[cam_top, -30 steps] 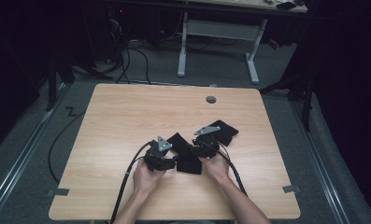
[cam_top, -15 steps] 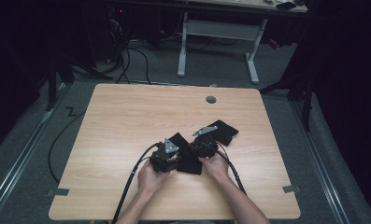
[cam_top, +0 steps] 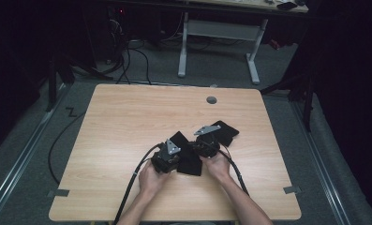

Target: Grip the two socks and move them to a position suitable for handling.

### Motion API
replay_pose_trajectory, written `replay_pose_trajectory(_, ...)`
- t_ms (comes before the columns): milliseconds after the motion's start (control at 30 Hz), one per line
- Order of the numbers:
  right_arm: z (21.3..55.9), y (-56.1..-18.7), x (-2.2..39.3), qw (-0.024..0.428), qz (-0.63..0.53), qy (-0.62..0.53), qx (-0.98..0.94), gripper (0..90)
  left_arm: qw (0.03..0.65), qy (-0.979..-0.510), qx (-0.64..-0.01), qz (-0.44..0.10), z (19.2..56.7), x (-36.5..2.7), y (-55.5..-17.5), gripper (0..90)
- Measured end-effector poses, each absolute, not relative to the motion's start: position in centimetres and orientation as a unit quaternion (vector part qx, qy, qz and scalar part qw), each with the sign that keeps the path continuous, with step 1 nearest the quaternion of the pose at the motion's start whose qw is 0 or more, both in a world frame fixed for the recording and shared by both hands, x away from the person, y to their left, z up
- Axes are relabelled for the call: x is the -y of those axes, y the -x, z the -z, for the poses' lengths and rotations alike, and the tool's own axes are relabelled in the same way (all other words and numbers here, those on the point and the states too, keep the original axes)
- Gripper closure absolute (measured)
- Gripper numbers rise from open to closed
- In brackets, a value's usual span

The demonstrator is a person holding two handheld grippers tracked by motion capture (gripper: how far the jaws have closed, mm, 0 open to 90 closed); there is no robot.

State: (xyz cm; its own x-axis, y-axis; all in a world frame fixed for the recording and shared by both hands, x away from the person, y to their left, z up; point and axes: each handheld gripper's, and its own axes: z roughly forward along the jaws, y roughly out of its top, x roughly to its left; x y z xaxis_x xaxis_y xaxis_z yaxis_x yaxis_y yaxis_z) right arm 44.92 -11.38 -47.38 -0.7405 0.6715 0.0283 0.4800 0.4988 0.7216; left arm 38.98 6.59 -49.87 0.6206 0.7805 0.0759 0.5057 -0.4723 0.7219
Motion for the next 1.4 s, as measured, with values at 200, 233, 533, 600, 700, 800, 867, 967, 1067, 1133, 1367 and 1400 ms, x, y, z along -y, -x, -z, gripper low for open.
replay_pose_trajectory(200, 45.1, -44.8, 12.3, 0.139, -0.412, -0.341, -0.834, 86.5, 0.339, -0.835, -0.382, -0.204, 49.9, -6.6, -38.9, 72.1)
replay_pose_trajectory(233, 44.8, -44.8, 12.4, 0.141, -0.414, -0.341, -0.832, 86.5, 0.339, -0.835, -0.382, -0.204, 49.9, -6.6, -38.9, 72.5)
replay_pose_trajectory(533, 42.8, -45.6, 13.3, 0.176, -0.434, -0.353, -0.81, 86.5, 0.331, -0.844, -0.371, -0.199, 49.7, -6.6, -38.8, 74.3)
replay_pose_trajectory(600, 42.5, -45.9, 13.5, 0.18, -0.436, -0.36, -0.805, 86.5, 0.33, -0.846, -0.37, -0.197, 49.7, -6.7, -38.8, 74.3)
replay_pose_trajectory(700, 42.1, -46.6, 14.0, 0.19, -0.439, -0.372, -0.795, 86.4, 0.326, -0.849, -0.368, -0.193, 49.6, -6.8, -38.7, 74.1)
replay_pose_trajectory(800, 42.3, -47.0, 14.1, 0.19, -0.439, -0.38, -0.792, 86.4, 0.324, -0.851, -0.367, -0.188, 49.5, -7.0, -38.7, 73.1)
replay_pose_trajectory(867, 42.7, -47.5, 14.1, 0.186, -0.432, -0.388, -0.793, 86.2, 0.332, -0.85, -0.367, -0.178, 49.6, -7.3, -38.6, 72.7)
replay_pose_trajectory(967, 43.7, -48.2, 13.8, 0.178, -0.415, -0.396, -0.799, 86.1, 0.34, -0.846, -0.37, -0.175, 49.6, -7.8, -38.4, 71.4)
replay_pose_trajectory(1067, 44.7, -48.7, 13.5, 0.174, -0.4, -0.401, -0.805, 86.0, 0.355, -0.842, -0.366, -0.178, 49.4, -8.0, -37.9, 67.1)
replay_pose_trajectory(1133, 45.1, -48.8, 13.2, 0.173, -0.391, -0.402, -0.809, 85.7, 0.363, -0.84, -0.359, -0.183, 49.2, -8.0, -37.6, 62.8)
replay_pose_trajectory(1367, 46.5, -49.5, 12.7, 0.173, -0.365, -0.411, -0.817, 80.3, 0.362, -0.852, -0.329, -0.189, 49.1, -6.8, -37.1, 52.5)
replay_pose_trajectory(1400, 46.7, -49.6, 12.7, 0.171, -0.362, -0.413, -0.818, 74.3, 0.359, -0.853, -0.328, -0.189, 49.2, -6.7, -37.1, 52.5)
